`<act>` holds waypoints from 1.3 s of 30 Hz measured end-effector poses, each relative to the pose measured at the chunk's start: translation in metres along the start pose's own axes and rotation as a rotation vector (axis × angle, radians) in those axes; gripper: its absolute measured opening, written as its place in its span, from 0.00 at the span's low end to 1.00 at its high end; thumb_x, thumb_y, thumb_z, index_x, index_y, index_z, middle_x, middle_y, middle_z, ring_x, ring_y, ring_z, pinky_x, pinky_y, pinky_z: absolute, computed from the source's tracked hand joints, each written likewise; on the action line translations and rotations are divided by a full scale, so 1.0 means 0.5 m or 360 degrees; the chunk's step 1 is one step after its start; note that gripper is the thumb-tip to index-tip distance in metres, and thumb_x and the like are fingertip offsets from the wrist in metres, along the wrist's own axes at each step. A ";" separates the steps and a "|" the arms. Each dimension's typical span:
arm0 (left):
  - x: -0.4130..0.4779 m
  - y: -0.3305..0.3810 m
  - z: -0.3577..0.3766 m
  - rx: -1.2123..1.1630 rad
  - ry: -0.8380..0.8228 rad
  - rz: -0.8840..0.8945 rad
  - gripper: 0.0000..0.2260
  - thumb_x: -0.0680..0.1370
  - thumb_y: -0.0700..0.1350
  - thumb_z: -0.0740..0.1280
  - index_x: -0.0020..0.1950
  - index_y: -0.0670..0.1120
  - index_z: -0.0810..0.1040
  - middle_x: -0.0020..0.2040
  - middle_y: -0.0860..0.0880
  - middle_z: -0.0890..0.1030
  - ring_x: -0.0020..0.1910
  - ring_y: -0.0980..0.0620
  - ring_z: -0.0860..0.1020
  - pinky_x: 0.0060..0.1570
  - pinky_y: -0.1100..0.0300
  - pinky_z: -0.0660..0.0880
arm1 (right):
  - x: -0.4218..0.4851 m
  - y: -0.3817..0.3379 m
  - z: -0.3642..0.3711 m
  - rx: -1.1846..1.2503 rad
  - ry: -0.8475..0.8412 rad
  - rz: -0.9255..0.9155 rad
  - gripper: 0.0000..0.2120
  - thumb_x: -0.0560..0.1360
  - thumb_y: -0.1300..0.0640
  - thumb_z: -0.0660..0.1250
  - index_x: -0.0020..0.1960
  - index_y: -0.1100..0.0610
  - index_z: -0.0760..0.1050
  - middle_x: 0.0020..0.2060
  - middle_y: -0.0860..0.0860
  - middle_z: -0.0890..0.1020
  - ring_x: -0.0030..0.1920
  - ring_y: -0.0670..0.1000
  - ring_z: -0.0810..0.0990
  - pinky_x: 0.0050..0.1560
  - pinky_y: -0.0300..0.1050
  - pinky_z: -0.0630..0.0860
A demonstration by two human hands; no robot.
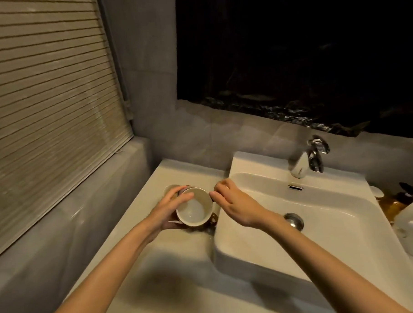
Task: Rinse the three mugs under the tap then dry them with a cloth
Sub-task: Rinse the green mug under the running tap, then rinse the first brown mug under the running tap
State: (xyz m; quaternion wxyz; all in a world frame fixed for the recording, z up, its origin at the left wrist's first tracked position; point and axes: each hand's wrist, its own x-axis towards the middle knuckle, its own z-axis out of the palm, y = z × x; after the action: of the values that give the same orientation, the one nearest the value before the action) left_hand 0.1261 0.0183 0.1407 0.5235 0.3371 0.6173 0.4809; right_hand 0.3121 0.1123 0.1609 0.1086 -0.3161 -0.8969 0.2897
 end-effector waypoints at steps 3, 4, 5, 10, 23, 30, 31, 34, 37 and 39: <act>-0.001 -0.019 -0.084 -0.0033 -0.0045 -0.0229 0.20 0.68 0.62 0.70 0.58 0.59 0.75 0.60 0.48 0.74 0.57 0.43 0.77 0.42 0.50 0.81 | 0.053 -0.050 0.074 0.0322 -0.0033 -0.0031 0.14 0.83 0.51 0.51 0.42 0.48 0.70 0.40 0.47 0.73 0.42 0.46 0.72 0.49 0.41 0.69; 0.000 -0.028 -0.110 -0.0036 -0.0047 -0.0298 0.18 0.70 0.63 0.69 0.57 0.59 0.75 0.60 0.48 0.73 0.58 0.42 0.76 0.42 0.50 0.81 | 0.071 -0.062 0.101 0.0420 -0.0052 -0.0005 0.14 0.84 0.52 0.51 0.41 0.45 0.68 0.39 0.44 0.73 0.40 0.44 0.72 0.47 0.36 0.70; 0.001 -0.038 -0.131 -0.0029 -0.0049 -0.0340 0.16 0.72 0.62 0.67 0.57 0.58 0.74 0.59 0.49 0.72 0.59 0.42 0.74 0.43 0.50 0.81 | 0.083 -0.072 0.124 0.0499 -0.0082 0.0027 0.14 0.84 0.53 0.51 0.42 0.43 0.68 0.39 0.43 0.73 0.40 0.42 0.73 0.45 0.32 0.69; 0.012 -0.116 -0.243 0.0093 0.0148 -0.0309 0.15 0.78 0.55 0.64 0.63 0.56 0.71 0.58 0.52 0.71 0.57 0.42 0.77 0.40 0.50 0.82 | 0.142 -0.084 0.269 0.0908 -0.0232 0.0491 0.17 0.83 0.48 0.48 0.60 0.55 0.71 0.44 0.46 0.75 0.41 0.44 0.74 0.38 0.36 0.71; 0.054 -0.270 -0.379 0.0634 0.0714 -0.0002 0.13 0.73 0.48 0.72 0.56 0.48 0.83 0.50 0.51 0.85 0.37 0.64 0.78 0.39 0.68 0.76 | 0.225 -0.106 0.466 0.1043 -0.0431 0.0837 0.18 0.84 0.50 0.47 0.62 0.59 0.68 0.54 0.53 0.74 0.53 0.49 0.74 0.50 0.41 0.74; 0.075 -0.306 -0.390 0.0567 0.0603 -0.0041 0.13 0.73 0.44 0.72 0.57 0.46 0.82 0.53 0.50 0.84 0.48 0.54 0.81 0.50 0.52 0.80 | 0.228 -0.092 0.490 0.1078 -0.0496 0.0914 0.14 0.84 0.50 0.47 0.61 0.55 0.67 0.57 0.54 0.73 0.49 0.52 0.78 0.52 0.42 0.77; 0.076 -0.307 -0.389 0.0559 0.0595 -0.0037 0.12 0.73 0.44 0.72 0.57 0.46 0.83 0.52 0.50 0.84 0.49 0.53 0.81 0.50 0.52 0.80 | 0.228 -0.089 0.492 0.1077 -0.0490 0.0919 0.14 0.84 0.50 0.47 0.60 0.54 0.67 0.55 0.53 0.73 0.47 0.51 0.79 0.51 0.41 0.78; 0.081 -0.309 -0.389 0.0669 0.0605 -0.0022 0.12 0.74 0.44 0.71 0.57 0.47 0.83 0.52 0.50 0.85 0.50 0.51 0.82 0.50 0.57 0.79 | 0.229 -0.087 0.489 0.1030 -0.0444 0.0905 0.13 0.84 0.51 0.47 0.53 0.57 0.67 0.42 0.51 0.72 0.38 0.48 0.77 0.41 0.36 0.77; 0.085 -0.310 -0.396 0.0859 0.0512 -0.0024 0.14 0.74 0.48 0.70 0.59 0.50 0.81 0.54 0.51 0.84 0.53 0.49 0.81 0.51 0.54 0.79 | 0.234 -0.082 0.476 0.0838 -0.0416 0.0854 0.13 0.83 0.50 0.51 0.49 0.58 0.68 0.40 0.53 0.74 0.34 0.48 0.75 0.35 0.38 0.74; 0.087 -0.303 -0.401 0.0947 0.0428 -0.0055 0.18 0.73 0.51 0.71 0.63 0.52 0.77 0.58 0.51 0.81 0.56 0.48 0.79 0.54 0.52 0.77 | 0.240 -0.076 0.454 0.0577 -0.0436 0.0769 0.12 0.82 0.51 0.55 0.50 0.58 0.70 0.44 0.54 0.77 0.36 0.48 0.76 0.34 0.37 0.74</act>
State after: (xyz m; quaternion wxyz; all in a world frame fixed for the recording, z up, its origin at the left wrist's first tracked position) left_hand -0.0649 -0.0372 -0.0189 0.3239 0.3983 0.8000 0.3105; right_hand 0.1139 0.0614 0.0010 -0.0304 -0.4535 -0.7360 0.5017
